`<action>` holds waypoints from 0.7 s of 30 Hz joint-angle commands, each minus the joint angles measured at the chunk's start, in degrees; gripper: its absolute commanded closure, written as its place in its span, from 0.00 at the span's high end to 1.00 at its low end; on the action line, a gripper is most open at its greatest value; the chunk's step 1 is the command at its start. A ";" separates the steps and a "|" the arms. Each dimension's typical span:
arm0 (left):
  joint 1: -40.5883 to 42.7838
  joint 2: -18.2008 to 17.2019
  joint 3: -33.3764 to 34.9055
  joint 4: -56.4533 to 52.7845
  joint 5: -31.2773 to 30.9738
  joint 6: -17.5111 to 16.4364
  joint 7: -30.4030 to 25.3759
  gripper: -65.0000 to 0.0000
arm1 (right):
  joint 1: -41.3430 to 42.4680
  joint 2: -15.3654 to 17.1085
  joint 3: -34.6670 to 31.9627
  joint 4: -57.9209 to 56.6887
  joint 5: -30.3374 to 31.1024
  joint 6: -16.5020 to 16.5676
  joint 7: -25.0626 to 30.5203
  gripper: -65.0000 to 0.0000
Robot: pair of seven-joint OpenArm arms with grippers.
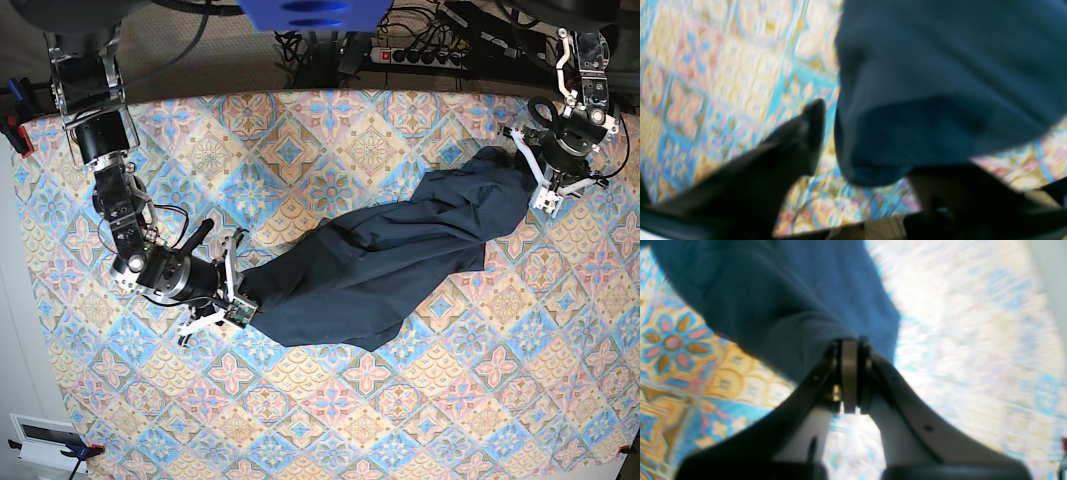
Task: Layout the t-shirt on the table in an organized manner, then fold the t-shirt properly
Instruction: 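Pull the shirt apart again with the right gripper sweeping outward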
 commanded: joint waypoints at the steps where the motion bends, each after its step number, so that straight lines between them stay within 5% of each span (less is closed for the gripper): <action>1: -0.23 -0.96 -0.48 0.82 -0.20 0.17 -0.71 0.52 | 1.12 0.77 1.01 1.15 1.08 -0.30 0.59 0.00; 11: -0.14 -0.96 -2.15 0.82 -0.20 0.09 -0.62 0.58 | 1.03 5.07 15.17 1.59 16.02 -0.30 -0.91 0.00; 21: -0.14 -0.78 -1.98 1.17 -0.99 0.09 -0.80 0.58 | 1.03 8.77 22.82 0.98 17.43 -0.30 -1.00 0.00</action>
